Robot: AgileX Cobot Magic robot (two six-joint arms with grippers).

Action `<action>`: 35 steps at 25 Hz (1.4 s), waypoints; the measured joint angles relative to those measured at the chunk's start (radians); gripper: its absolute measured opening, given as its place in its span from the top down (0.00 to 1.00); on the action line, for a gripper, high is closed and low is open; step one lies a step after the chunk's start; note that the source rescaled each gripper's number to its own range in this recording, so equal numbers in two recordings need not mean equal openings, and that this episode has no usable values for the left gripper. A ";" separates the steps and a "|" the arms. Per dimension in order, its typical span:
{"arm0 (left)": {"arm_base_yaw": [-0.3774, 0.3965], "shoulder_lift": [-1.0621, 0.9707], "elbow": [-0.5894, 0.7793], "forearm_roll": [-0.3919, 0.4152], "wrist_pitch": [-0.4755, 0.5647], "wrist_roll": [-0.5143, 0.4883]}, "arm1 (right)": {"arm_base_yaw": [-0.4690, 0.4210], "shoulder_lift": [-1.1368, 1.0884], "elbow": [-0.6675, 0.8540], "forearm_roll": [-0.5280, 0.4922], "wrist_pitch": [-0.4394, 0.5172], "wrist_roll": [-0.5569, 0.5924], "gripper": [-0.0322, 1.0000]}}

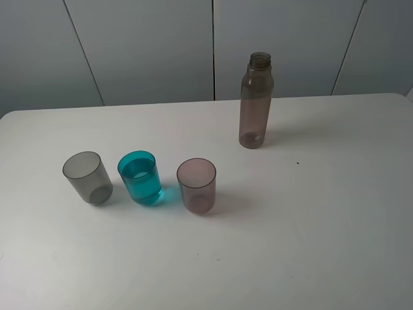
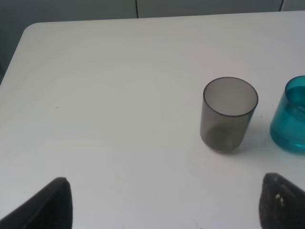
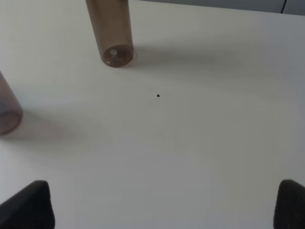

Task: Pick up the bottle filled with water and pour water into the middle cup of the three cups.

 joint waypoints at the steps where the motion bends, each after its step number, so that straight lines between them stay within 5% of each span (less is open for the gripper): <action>1: 0.000 0.000 0.000 0.000 0.000 0.000 | 0.000 0.000 0.000 0.000 0.000 0.000 0.00; 35: 0.000 0.000 0.000 0.000 0.000 0.000 | -0.048 -0.079 0.000 -0.026 -0.002 0.046 0.00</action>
